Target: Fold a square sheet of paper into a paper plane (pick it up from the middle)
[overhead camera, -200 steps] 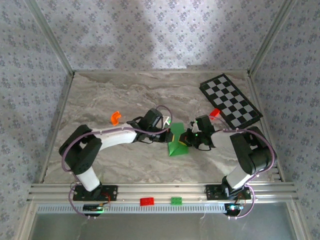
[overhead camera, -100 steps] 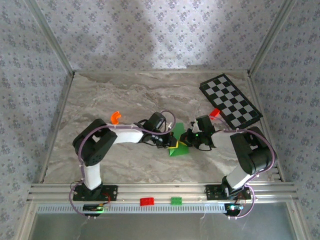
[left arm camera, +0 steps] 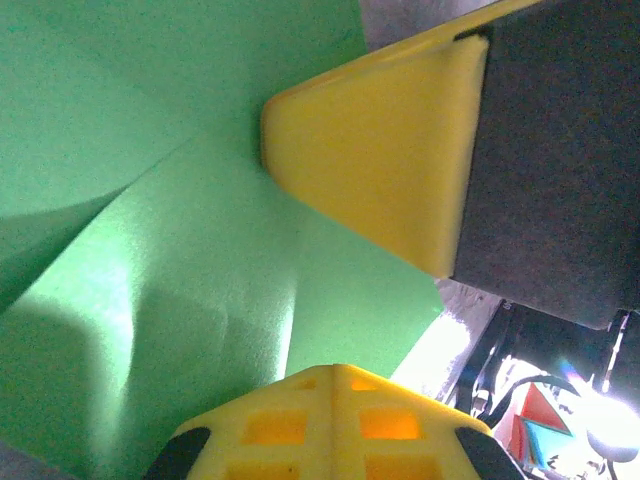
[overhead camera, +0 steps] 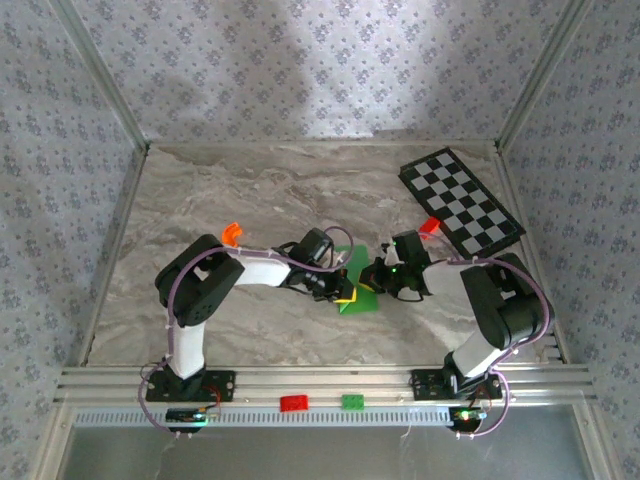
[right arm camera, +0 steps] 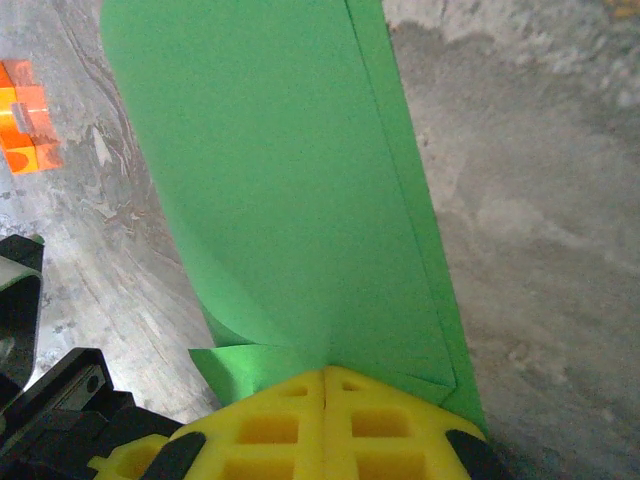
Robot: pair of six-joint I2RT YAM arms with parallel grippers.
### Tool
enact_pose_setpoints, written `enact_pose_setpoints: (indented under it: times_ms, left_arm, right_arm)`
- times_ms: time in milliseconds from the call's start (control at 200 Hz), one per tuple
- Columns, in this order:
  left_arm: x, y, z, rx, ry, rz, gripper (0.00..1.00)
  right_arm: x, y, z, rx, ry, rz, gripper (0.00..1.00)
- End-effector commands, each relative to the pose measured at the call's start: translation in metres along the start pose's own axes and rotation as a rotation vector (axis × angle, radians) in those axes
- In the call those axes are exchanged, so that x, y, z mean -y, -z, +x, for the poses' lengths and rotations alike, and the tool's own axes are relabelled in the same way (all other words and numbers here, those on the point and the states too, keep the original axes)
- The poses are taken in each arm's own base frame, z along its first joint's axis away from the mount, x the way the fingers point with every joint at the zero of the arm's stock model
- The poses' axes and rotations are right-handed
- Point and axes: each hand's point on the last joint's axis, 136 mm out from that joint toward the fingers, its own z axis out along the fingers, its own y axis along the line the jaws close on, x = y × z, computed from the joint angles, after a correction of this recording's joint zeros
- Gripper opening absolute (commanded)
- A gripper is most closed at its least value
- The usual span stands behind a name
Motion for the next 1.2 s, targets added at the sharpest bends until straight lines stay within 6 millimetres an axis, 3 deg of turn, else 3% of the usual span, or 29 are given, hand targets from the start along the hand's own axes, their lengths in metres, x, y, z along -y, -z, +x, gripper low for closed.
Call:
enact_pose_setpoints:
  times_ms: [0, 295, 560, 750, 959, 1194]
  left_arm:
    - [-0.008, -0.001, 0.011, -0.036, -0.007, -0.019, 0.02]
    - [-0.018, 0.006, 0.026, -0.047, -0.025, -0.071, 0.02]
    - [0.020, 0.023, 0.014, 0.007, -0.124, -0.032, 0.03]
    - [0.032, 0.015, 0.004, 0.004, -0.144, 0.001, 0.03]
    - [0.020, 0.000, -0.001, -0.022, -0.135, -0.012, 0.03]
    - [-0.012, -0.007, 0.024, -0.068, -0.080, -0.047, 0.03]
  right_arm:
    - [0.056, 0.001, 0.029, -0.067, -0.102, 0.188, 0.00]
    - [0.056, 0.002, 0.029, -0.068, -0.104, 0.185, 0.00]
    - [0.056, 0.003, 0.028, -0.062, -0.105, 0.186, 0.00]
    - [0.056, 0.003, 0.028, -0.061, -0.106, 0.187, 0.00]
    - [0.057, 0.003, 0.029, -0.065, -0.105, 0.192, 0.00]
    - [0.060, 0.003, 0.030, -0.060, -0.110, 0.200, 0.00]
